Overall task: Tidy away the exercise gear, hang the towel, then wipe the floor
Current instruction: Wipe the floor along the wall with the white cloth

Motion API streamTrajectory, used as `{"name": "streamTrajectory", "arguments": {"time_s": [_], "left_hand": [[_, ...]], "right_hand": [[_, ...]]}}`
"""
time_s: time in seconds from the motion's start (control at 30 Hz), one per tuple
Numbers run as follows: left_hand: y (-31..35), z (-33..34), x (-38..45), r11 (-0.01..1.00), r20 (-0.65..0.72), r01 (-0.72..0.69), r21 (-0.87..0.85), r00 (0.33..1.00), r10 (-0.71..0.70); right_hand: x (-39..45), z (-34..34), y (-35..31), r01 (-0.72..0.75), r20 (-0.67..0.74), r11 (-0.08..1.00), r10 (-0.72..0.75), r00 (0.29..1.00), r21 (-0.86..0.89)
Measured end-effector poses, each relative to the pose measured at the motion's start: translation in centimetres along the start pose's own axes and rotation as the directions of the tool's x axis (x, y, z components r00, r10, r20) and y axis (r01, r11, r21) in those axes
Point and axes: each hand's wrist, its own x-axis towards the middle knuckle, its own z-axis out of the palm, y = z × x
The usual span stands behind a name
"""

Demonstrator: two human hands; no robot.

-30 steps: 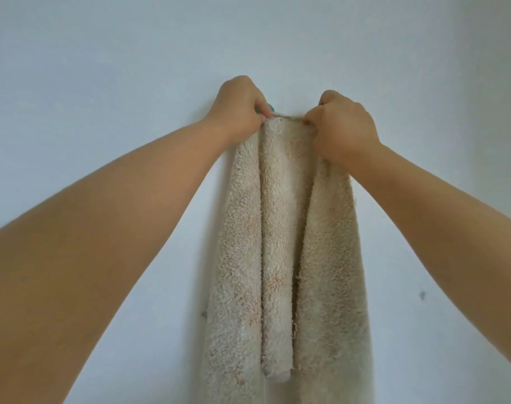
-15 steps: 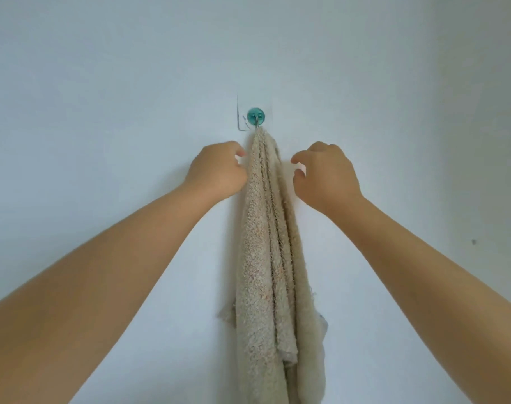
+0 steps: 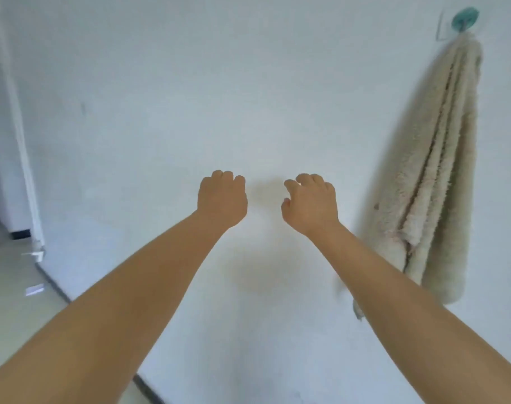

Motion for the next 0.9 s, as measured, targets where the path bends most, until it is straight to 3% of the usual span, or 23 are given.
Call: {"name": "streamTrajectory", "arguments": {"time_s": [0.1, 0.23, 0.53, 0.7, 0.9], "left_hand": [[-5.2, 2.9, -6.1, 0.993, 0.174, 0.112, 0.036, 0.978, -0.117], [-13.3, 5.7, -14.3, 0.968, 0.307, 0.233, 0.095, 0.918, -0.251], [-38.3, 6.6, -29.8, 0.829, 0.409, 0.488, 0.274, 0.721, -0.559], [-51.4, 7.2, -36.0, 0.789, 0.491, 0.516, 0.333, 0.62, -0.612], [-63.7, 10.3, -38.1, 0.769, 0.537, 0.538, 0.344, 0.56, -0.631]], "right_hand": [[-3.4, 3.5, -6.2, 0.059, 0.197, 0.994, -0.075, 0.977, 0.089], [-7.6, 6.9, -15.6, 0.144, 0.314, 0.969, -0.203, 0.927, 0.201], [-12.2, 9.8, -44.8, 0.345, 0.31, 0.83, -0.5, 0.809, 0.437], [-14.1, 11.1, -59.8, 0.354, 0.364, 0.779, -0.575, 0.733, 0.517], [-14.3, 15.5, -72.8, 0.37, 0.443, 0.756, -0.629, 0.639, 0.54]]}}
